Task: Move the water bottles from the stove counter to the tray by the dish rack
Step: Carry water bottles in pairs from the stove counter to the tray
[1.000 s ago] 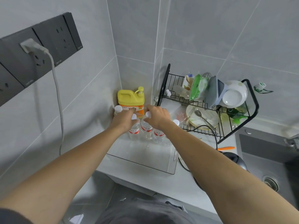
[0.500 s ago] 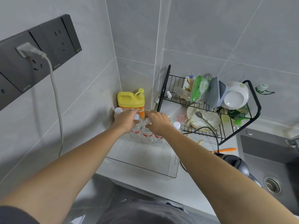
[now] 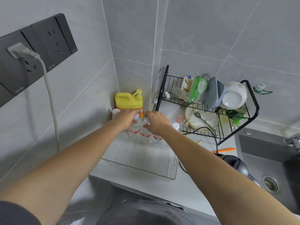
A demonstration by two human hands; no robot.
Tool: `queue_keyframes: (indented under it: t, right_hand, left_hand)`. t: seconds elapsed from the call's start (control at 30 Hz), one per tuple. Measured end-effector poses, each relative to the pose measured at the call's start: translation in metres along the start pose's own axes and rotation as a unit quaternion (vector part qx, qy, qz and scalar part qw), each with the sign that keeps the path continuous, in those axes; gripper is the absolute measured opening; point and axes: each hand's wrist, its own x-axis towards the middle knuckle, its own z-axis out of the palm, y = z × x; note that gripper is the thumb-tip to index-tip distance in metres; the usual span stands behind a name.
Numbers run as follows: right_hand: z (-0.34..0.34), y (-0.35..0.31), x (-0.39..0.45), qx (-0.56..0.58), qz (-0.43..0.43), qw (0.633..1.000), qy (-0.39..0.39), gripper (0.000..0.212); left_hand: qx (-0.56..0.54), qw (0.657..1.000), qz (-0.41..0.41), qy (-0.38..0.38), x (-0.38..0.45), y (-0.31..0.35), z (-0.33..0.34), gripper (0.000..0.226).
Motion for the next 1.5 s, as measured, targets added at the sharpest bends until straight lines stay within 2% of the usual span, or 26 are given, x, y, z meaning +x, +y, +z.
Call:
queue_keyframes:
  t: [0.1, 0.27, 0.47, 0.9, 1.03, 1.2, 1.33, 1.5]
  right_hand:
    - [0.000, -0.002, 0.001, -0.002, 0.005, 1.000, 0.000, 0.042]
    - [-0.002, -0.003, 0.002, 0.002, 0.014, 1.000, -0.002, 0.043]
    - [-0.002, -0.005, 0.002, 0.003, 0.016, 1.000, 0.002, 0.043]
    - [-0.007, -0.001, -0.001, 0.036, 0.019, 0.999, -0.007, 0.040]
    - [-0.006, 0.003, -0.003, 0.040, 0.018, 0.999, -0.004, 0.038]
    - [-0.007, 0.003, -0.003, 0.013, 0.012, 1.000, 0.003, 0.037]
    - [-0.007, 0.000, -0.004, 0.000, 0.012, 1.000, 0.002, 0.038]
    - [-0.007, 0.001, -0.006, 0.000, 0.014, 1.000, 0.005, 0.039]
  left_hand:
    - [0.000, 1.000, 0.016, 0.003, -0.001, -0.004, -0.002, 0.044]
    - [0.011, 0.999, 0.037, 0.029, 0.002, -0.007, 0.003, 0.034]
    - [0.008, 0.997, 0.060, 0.046, 0.002, -0.010, 0.004, 0.047]
    - [0.002, 0.995, 0.079, 0.059, 0.000, -0.009, 0.001, 0.020]
    - [0.010, 0.995, 0.053, 0.081, -0.004, -0.006, -0.004, 0.033]
    - [0.021, 0.998, 0.037, 0.054, 0.001, -0.006, -0.002, 0.021]
    - [0.043, 0.997, 0.007, 0.061, 0.002, -0.005, 0.005, 0.032]
    - [0.019, 0.998, 0.007, 0.065, 0.000, -0.006, 0.007, 0.031]
